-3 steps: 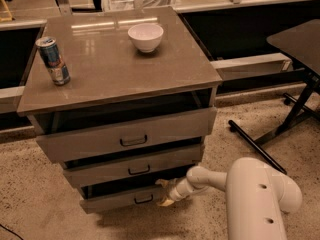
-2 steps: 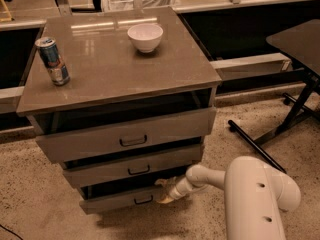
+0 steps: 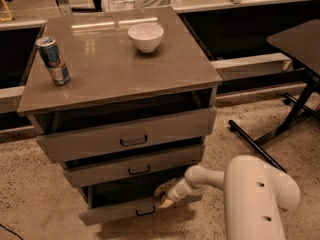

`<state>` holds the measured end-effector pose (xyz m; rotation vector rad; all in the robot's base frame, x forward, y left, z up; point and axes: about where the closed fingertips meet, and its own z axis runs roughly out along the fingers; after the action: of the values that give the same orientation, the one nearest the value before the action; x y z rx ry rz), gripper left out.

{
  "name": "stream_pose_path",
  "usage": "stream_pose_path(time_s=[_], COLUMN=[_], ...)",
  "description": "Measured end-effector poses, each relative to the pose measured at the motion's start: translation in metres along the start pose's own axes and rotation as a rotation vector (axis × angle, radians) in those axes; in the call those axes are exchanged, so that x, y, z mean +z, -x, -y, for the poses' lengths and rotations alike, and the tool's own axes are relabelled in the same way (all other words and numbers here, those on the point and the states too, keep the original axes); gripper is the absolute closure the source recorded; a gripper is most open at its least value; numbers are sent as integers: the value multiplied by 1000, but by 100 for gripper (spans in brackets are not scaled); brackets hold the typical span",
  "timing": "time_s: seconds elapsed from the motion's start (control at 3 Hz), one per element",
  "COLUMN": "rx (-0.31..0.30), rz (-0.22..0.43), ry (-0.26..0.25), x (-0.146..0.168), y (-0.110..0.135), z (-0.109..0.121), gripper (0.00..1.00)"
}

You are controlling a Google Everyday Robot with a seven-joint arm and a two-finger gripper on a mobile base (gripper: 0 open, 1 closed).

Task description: Open bottom drawer

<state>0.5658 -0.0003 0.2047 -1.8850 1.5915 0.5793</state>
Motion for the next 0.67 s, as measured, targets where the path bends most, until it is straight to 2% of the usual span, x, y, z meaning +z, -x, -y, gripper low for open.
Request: stream_pose_path(time_s=[0.33,0.67], rx=[39,83], rz=[-15,-35], ry=[67,147], x=[-18,-33], y=[-11,-20], z=[-60,-133], gripper=[38,38])
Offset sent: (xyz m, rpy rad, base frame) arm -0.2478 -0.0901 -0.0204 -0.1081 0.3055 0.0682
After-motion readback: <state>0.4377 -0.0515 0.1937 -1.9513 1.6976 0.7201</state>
